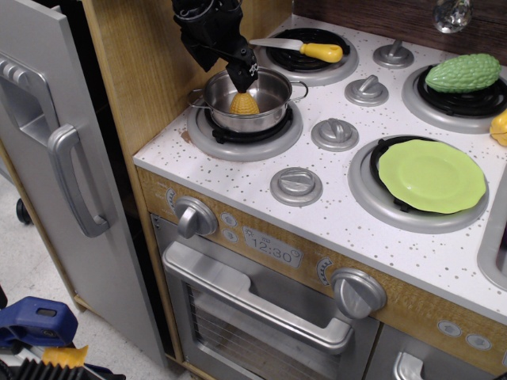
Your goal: Put corn in pan which is on stove
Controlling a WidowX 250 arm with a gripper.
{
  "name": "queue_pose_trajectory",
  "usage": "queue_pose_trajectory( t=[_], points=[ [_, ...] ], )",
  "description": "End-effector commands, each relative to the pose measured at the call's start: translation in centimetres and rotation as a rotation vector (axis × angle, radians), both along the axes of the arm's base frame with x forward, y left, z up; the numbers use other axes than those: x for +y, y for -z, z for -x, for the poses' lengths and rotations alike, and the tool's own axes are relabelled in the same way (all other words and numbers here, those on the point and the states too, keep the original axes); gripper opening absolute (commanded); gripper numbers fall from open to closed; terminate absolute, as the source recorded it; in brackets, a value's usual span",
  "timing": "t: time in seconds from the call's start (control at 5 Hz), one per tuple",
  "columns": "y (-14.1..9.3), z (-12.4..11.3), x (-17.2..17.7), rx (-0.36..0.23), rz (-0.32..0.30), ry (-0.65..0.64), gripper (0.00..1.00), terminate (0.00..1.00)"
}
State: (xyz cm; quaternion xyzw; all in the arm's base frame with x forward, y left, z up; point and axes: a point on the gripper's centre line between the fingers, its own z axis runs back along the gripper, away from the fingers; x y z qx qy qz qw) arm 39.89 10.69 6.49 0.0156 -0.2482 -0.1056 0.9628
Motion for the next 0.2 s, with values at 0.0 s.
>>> queue_pose_trajectory(
  t=[0.0],
  points=[
    [-1.56,-0.49,0.21,-0.044,-0.018,0.007,1.00,1.00]
  ],
)
